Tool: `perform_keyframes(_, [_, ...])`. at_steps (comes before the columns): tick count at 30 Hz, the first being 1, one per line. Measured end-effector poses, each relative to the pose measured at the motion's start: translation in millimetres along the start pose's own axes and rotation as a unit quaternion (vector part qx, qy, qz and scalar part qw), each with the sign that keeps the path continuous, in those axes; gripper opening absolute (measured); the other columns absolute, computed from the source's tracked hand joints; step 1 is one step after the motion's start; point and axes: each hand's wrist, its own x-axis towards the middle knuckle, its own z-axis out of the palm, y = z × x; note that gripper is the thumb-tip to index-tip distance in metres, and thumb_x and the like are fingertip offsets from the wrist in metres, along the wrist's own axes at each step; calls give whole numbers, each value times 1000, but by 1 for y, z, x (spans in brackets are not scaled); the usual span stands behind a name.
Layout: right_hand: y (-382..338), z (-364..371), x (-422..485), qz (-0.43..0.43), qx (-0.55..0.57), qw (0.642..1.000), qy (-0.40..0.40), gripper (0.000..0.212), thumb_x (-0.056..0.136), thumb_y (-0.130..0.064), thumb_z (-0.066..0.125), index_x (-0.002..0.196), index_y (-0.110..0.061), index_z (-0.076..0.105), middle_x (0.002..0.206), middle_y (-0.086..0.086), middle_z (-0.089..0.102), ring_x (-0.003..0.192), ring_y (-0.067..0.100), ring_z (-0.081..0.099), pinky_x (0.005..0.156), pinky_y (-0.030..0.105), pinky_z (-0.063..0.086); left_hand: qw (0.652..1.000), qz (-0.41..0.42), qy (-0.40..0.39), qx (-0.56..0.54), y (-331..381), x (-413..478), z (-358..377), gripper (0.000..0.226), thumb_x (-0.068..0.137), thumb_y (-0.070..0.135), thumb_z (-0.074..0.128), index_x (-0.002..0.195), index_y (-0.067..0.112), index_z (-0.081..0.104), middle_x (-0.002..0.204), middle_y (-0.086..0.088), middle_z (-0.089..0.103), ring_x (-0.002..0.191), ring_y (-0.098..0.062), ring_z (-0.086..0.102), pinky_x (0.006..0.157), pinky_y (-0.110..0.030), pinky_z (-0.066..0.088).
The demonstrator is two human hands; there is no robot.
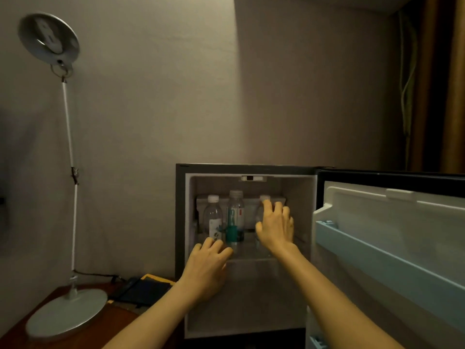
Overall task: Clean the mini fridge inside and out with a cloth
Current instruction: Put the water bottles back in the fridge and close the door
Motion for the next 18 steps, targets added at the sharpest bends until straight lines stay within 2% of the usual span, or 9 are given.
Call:
perform_keyframes(4, [6, -7, -32, -3, 0, 1000, -8, 47, 90, -29, 54, 132, -15, 38, 128, 13, 44, 116, 32, 42, 90, 40, 41, 999, -13, -29, 17, 19, -25, -13, 38, 94, 26, 48, 131, 23, 46, 129, -2, 46, 118, -25, 41, 92, -37, 40])
perform_keyframes(9, [9, -18, -73, -14, 6, 999, -28, 39, 90, -26, 54, 125, -15, 44, 124, 13, 45, 113, 33, 42, 89, 41, 42, 997, -41, -55, 30, 36, -60, -20, 42, 92, 27, 51, 133, 22, 44, 130, -3, 46, 119, -25, 41, 90, -36, 39])
perform_keyframes(18, [15, -40, -141, -39, 13, 997, -60, 34, 89, -22, 54, 123, -20, 50, 122, 12, 45, 114, 33, 39, 92, 42, 40, 993, -65, -94, 0, 74, -116, -24, 36, 90, 28, 51, 125, 24, 48, 117, -1, 51, 105, -25, 50, 68, -30, 36])
